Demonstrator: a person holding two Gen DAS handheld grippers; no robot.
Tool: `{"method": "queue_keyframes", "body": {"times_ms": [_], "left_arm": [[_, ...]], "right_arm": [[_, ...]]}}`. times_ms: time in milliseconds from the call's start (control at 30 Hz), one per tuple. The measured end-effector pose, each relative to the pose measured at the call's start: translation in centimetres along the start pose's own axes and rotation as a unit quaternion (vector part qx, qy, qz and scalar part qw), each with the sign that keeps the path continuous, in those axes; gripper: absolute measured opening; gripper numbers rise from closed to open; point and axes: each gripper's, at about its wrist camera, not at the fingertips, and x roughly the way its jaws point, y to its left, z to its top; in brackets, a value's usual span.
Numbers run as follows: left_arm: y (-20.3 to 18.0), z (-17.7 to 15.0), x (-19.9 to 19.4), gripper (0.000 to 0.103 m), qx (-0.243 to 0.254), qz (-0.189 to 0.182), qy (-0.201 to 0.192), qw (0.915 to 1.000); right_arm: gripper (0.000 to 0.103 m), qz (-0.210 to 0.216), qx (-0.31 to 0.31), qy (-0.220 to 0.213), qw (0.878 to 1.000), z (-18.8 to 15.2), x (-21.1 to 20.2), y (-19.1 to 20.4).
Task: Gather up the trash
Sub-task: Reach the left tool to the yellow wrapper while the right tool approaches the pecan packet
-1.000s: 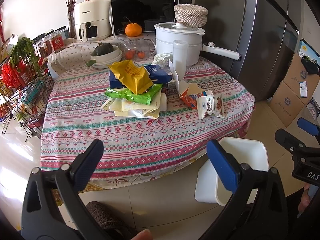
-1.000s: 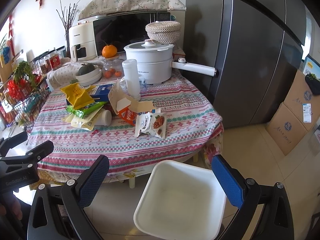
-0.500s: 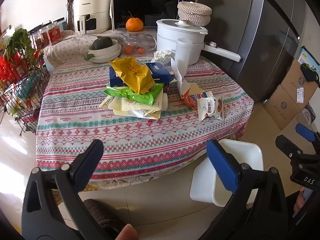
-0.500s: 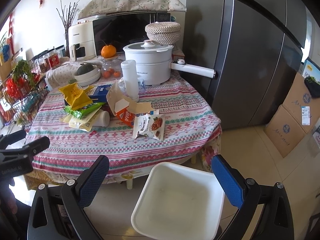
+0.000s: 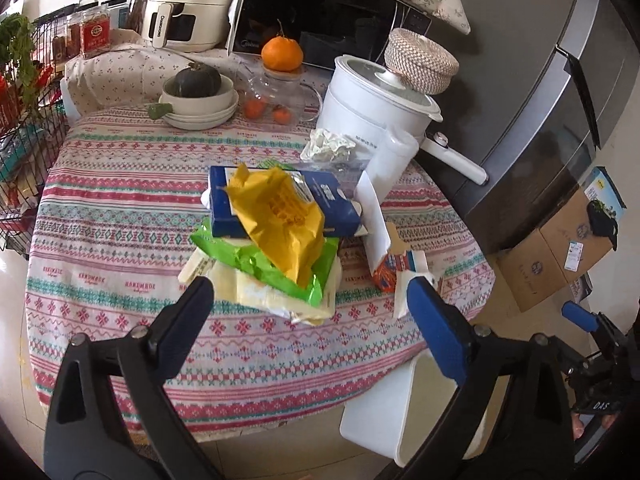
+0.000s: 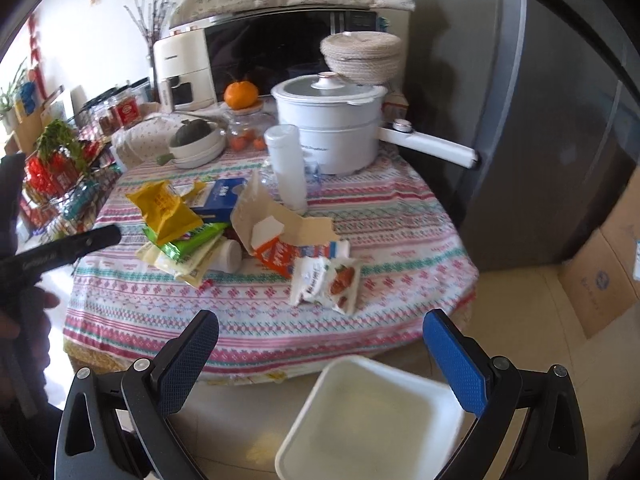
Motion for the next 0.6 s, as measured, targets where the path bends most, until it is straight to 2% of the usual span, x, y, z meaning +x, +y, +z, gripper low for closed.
{"method": "queue_keyframes", "body": {"times_ms": [100, 233, 300, 467, 567, 600], "left_arm": [[1.3, 0.5, 1.3, 0.094, -0.014, -0.005, -0.03, 0.9994], [2.3, 1.7, 3.5, 0.082, -0.027, -0.014, -0.033, 0.999], [2.3, 2.1, 4.1, 0.081, -0.024, -0.006, -0.04, 0.9989], [3.0, 2.9, 5.9, 0.067, -0.054, -0.012, -0.036, 0.9978], [3.0, 2.8, 6.7, 0.046, -0.066, -0.015, -0.027, 0.9973], [3.0, 2.7, 6.8, 0.035, -0.072, -0.015, -0.024, 0.997]], "right_arm": [[0.103, 0.02, -0.016, -0.001, 1.0, 0.5, 2.1, 0.4], [0.103, 0.028, -0.021, 0.028, 0.999, 0.7, 4.6, 0.1], [0.103, 0.019, -0.029, 0.026, 0.999, 1.4, 5.4, 0.0], [0.103, -0.002, -0.028, 0.024, 0.999, 2.5, 7.3, -1.0], [0.103, -0.006, -0.024, 0.032, 0.999, 2.7, 8.4, -1.4], [0.103, -0.005, -0.021, 0.037, 0.999, 2.8, 8.9, -1.5]]}}
